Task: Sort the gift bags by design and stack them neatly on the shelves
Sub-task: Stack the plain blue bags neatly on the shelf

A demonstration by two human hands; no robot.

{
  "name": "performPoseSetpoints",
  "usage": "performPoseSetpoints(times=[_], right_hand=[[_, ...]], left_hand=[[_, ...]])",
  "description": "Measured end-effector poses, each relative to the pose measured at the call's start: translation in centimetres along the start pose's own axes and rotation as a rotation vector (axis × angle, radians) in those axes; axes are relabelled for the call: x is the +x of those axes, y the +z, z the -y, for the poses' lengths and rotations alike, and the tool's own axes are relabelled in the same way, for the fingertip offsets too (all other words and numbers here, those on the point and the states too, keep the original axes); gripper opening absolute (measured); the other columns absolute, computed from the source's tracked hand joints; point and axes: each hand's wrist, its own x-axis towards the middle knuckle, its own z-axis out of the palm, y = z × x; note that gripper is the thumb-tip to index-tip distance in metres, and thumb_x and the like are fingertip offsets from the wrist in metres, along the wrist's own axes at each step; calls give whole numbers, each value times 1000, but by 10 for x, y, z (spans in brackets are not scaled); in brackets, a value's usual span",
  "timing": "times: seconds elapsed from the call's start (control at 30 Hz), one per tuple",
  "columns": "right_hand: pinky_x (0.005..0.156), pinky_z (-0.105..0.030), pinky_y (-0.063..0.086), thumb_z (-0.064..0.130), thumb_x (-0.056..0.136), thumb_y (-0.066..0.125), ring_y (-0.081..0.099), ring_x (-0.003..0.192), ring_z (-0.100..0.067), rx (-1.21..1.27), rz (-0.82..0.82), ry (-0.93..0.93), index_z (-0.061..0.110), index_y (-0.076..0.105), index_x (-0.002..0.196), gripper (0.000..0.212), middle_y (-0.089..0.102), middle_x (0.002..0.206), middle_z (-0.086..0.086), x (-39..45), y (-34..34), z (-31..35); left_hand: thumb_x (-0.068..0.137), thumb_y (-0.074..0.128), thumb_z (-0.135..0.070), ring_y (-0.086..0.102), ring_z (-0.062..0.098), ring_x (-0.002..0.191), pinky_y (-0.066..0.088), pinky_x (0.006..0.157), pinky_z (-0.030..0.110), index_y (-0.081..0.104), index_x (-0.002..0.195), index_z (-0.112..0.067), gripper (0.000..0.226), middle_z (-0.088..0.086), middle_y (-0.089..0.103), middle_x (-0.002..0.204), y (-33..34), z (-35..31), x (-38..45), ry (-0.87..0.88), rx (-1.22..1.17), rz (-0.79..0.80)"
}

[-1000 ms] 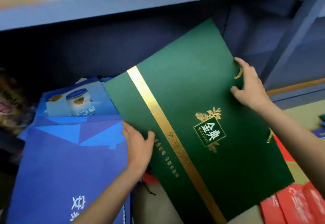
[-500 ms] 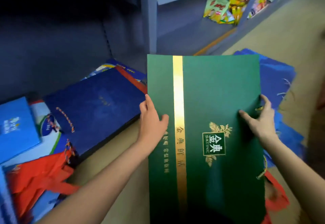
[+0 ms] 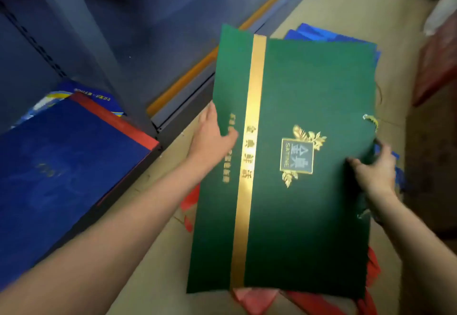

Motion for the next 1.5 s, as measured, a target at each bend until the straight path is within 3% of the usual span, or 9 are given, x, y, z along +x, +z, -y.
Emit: performPoseSetpoints(times=[0.13, 0.23, 0.43, 0.67, 0.9, 1.1, 1.2, 1.33, 1.5], right_hand=[[105, -34, 41, 18, 72, 74, 53, 119, -24, 89, -40, -22, 6, 41, 136, 72, 51, 133, -14, 94, -34, 32], [101, -36, 43, 16, 77, 72, 55, 117, -28, -7, 21, 29, 5, 47, 131, 60, 56, 127, -17, 103, -34, 30], [102, -39, 36, 14, 76, 74, 47, 122, -34, -134, 327, 226, 11, 24, 144, 84, 46, 134, -21, 39, 18, -52], [112, -35, 24, 17, 74, 76, 31, 134, -31, -290, 419, -31, 15, 21, 147, 92, 26, 146, -16, 10, 30, -68], [98, -38, 44, 18, 77, 70, 52, 114, -26, 95, 136, 313, 18, 47, 129, 57, 49, 130, -7, 29, 29, -55], [101, -46, 43, 32, 57, 63, 50, 119, -30, 109, 59, 217, 30, 50, 129, 74, 55, 126, -3, 62, 10, -29], [104, -42, 40, 26, 68, 65, 47, 122, -27, 113, -47, 151, 24, 52, 130, 63, 53, 130, -8, 94, 7, -1], [102, -39, 43, 20, 76, 63, 53, 115, -29, 149, -38, 224, 14, 56, 124, 49, 57, 124, -12, 148, 11, 23], [78, -32, 41, 10, 86, 50, 51, 80, -24, -1, -9, 298, 4, 62, 109, 27, 56, 85, -12, 126, 25, -6]], left_hand=[[87, 55, -18, 22, 11, 141, 18, 116, 31, 1, 151, -16, 83, -4, 15, 156, -9, -38, 62, 162, -261, 59], [90, 55, -18, 21, 5, 133, 15, 105, 11, 4, 150, -17, 79, -15, 16, 145, 15, -5, 57, 156, 35, 196], [85, 64, -38, 7, 30, 144, 17, 116, 33, -5, 150, -19, 96, 22, 2, 155, 79, 82, 23, -172, 490, 649], [79, 71, -32, 28, 37, 135, 26, 111, 39, 2, 150, -22, 99, 17, 16, 150, 82, 96, 28, -334, 565, 466], [76, 75, -12, 49, 35, 118, 43, 101, 40, 17, 149, -16, 93, 19, 38, 138, 64, 82, 46, -340, 322, 376], [81, 62, 10, 60, 26, 82, 54, 53, 17, 23, 147, -10, 79, 12, 46, 128, 35, 34, 56, -332, 17, 330], [80, 64, 5, 61, 26, 94, 56, 79, 29, 38, 141, -7, 67, 11, 56, 120, 34, 2, 93, -163, 104, 215], [83, 61, 4, 47, 13, 116, 37, 92, 16, 28, 146, -11, 73, 1, 45, 135, 42, -23, 129, -114, -4, 139], [86, 56, 4, 36, 15, 131, 31, 93, 9, 19, 148, -10, 74, 3, 28, 149, 46, 9, 91, 19, 304, 400]])
